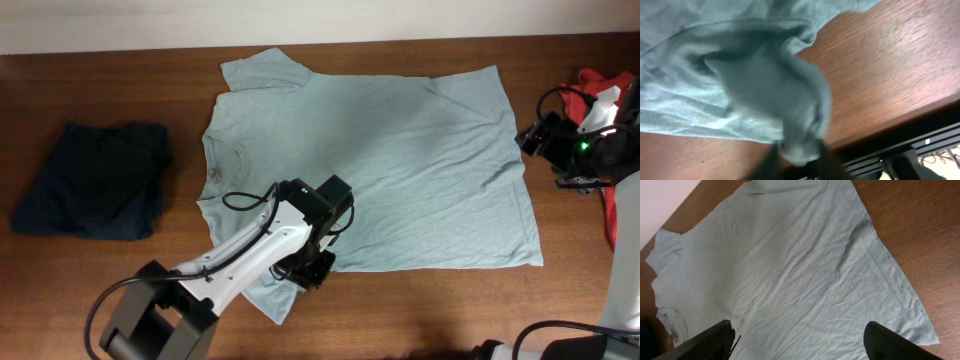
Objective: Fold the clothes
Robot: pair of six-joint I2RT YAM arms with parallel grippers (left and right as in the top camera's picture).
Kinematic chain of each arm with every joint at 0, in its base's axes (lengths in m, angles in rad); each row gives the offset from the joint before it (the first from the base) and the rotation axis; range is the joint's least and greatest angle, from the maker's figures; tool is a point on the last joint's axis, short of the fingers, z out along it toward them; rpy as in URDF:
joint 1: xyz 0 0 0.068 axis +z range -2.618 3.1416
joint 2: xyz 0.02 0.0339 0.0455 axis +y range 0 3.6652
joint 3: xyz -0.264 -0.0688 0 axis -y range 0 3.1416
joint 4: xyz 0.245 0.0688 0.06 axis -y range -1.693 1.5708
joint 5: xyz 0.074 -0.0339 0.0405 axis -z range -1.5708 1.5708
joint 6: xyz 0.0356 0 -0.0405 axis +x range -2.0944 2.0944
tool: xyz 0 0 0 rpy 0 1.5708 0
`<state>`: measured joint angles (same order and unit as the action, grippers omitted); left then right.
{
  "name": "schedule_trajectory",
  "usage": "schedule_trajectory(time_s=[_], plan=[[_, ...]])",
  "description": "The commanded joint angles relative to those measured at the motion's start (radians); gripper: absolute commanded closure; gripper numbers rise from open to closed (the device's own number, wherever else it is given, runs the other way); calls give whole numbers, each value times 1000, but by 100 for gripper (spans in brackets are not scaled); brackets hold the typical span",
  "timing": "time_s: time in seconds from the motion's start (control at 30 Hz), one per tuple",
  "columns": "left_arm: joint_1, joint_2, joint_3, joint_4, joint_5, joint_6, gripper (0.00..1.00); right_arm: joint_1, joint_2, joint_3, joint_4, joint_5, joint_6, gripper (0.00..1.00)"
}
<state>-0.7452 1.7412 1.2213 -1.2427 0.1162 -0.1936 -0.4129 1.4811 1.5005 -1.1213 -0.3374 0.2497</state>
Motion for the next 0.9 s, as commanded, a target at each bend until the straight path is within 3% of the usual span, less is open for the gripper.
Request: schedule_trajectory(time_s=[0.0,0.1,0.2,0.47,0.63,0.77,0.87], plan=[[-3,-2,9,-40,-1,-42,56,-6,0,1,2,10,-10,12],[-3,-2,-15,-80,-1,-137,57,-6,0,1,1,10,-10,12],[-15,-2,-63,-63,-2,-155,56,-6,0,1,2,10,-10,12],[-64,-2,-243,116,-6,-190,51,-6,0,1,2,10,-10,12],[-64,-2,-275,180,-109,-249,48,-6,0,1,2,10,-10,12],[-64,-2,-288,233,-110,-248,49,-6,0,1,2,10,-10,12],[-64,0,-290,237,-114,-248,65,-6,0,1,2,10,-10,12]])
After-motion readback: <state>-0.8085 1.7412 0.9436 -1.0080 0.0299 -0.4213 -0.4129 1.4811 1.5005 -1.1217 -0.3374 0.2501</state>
